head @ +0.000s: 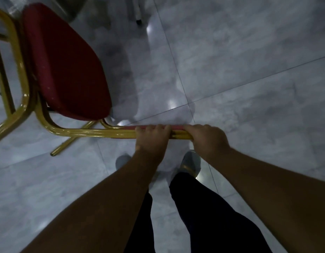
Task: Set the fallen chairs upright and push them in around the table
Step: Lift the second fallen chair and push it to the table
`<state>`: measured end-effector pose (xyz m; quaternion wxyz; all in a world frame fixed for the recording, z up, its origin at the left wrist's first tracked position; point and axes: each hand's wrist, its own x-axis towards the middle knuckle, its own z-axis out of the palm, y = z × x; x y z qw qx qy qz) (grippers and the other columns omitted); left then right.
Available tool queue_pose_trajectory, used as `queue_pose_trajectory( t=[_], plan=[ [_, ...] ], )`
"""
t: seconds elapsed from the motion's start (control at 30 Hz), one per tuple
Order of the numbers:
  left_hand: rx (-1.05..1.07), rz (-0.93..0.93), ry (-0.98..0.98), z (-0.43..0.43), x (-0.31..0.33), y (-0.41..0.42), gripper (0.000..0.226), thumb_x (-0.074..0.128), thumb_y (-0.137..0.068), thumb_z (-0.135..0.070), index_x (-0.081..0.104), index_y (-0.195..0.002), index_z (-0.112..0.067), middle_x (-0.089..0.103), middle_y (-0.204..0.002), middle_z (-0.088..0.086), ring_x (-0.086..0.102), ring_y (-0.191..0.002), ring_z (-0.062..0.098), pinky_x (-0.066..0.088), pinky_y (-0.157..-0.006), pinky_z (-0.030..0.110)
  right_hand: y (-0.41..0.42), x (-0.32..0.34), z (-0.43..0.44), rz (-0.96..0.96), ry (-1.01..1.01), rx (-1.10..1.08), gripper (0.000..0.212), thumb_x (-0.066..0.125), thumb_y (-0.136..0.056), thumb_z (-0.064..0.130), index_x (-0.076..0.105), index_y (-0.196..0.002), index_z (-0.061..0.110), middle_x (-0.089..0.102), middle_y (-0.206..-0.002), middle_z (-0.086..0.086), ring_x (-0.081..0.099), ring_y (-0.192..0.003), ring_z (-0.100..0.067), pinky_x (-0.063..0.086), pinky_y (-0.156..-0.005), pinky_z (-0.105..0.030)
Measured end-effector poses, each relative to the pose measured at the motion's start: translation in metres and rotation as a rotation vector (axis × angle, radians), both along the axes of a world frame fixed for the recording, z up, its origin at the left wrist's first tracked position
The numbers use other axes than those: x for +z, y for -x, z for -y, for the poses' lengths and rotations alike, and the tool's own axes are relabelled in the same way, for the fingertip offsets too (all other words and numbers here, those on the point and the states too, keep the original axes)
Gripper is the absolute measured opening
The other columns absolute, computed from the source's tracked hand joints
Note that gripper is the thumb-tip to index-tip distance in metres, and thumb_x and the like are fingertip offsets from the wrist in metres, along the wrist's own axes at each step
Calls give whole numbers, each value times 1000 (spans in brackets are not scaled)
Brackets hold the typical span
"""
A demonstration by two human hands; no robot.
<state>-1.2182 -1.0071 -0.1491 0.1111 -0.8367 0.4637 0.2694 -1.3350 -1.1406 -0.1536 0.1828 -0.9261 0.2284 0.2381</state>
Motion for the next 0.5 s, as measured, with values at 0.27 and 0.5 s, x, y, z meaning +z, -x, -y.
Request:
queue_pose_trajectory(
  t=[0.27,0.5],
  plan=[
    [68,-39,150,-52,107,10,51,40,-76,-11,61,-120,-24,70,-113,3,63,-108,34,39,-101,57,12,117,-43,90,-5,13,38,72,-81,34,61,-117,32,70,-106,3,67,-95,-22,54,-84,-38],
    [189,-105,326,-132,208,20,58,84,-54,-14,67,-108,-25,71,-99,-4,67,-96,28,49,-90,58,25,255,-109,286,3,-33,47,82,-62,22,73,-105,36,74,-95,12,65,-82,-19,46,-77,-41]
  ],
)
